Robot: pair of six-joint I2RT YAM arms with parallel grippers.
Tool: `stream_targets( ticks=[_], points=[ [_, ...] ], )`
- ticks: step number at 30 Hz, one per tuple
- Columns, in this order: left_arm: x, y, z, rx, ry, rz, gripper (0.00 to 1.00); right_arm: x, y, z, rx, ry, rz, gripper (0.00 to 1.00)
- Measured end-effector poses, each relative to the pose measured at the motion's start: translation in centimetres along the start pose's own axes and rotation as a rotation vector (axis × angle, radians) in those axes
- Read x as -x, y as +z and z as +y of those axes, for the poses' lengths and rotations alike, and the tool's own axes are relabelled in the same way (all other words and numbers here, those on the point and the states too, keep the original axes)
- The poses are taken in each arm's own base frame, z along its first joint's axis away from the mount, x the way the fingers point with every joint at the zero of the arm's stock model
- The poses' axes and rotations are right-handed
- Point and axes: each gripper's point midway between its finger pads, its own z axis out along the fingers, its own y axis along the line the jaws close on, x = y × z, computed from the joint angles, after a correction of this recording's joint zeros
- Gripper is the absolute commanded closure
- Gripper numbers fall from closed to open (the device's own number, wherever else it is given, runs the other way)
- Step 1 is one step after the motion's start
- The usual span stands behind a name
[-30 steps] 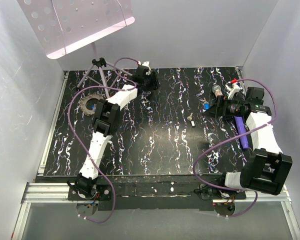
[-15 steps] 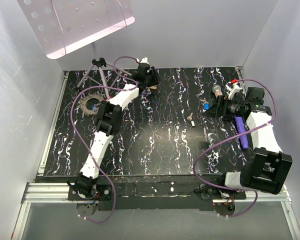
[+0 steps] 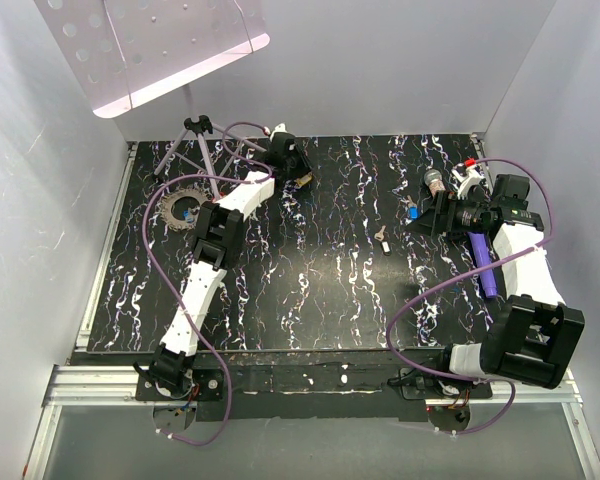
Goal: Put the keys on the keyring
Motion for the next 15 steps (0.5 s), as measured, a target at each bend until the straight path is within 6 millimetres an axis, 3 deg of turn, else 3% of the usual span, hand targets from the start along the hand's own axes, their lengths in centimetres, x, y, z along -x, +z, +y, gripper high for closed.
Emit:
stream_targets(
  ticks=[10, 15],
  points=[
    [-0.13, 0.04, 0.3, -0.002, -0.011, -0.001, 0.75, -0.02, 0.01, -0.02, 0.001, 0.002, 0.001, 0.11],
    [-0.77, -0.91, 0.53, 0.001, -0.007, 0.021, 0.75, -0.02, 0.01, -0.03, 0.001, 0.002, 0.001, 0.11]
  ],
)
